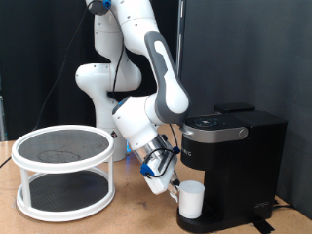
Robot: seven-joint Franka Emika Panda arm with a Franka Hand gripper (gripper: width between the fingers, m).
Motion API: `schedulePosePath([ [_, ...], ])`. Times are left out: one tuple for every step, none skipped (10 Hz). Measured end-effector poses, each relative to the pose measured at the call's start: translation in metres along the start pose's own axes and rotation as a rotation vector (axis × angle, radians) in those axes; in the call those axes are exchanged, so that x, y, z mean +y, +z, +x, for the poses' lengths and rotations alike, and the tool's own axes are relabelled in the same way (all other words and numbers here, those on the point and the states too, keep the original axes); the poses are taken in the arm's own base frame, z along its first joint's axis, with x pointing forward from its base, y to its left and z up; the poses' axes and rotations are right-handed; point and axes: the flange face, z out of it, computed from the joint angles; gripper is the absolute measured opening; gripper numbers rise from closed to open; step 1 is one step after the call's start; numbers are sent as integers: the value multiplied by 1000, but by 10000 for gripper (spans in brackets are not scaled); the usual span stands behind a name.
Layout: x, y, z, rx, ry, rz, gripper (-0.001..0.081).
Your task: Make a cup of coffee with the keurig machine
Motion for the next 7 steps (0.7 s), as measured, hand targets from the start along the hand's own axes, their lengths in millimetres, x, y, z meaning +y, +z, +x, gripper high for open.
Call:
schedulePosePath([
  [0,0,0,0,0,0,386],
  [-1,0,0,1,3,1,386],
  [-2,-1,0,7,11,3,524],
  [-5,-3,0,19,24,9,524],
  [-9,-6,3,36,32,15,680],
  [-15,-8,10,60,34,17,718],
  [-22,-10,18,79,34,12,718],
])
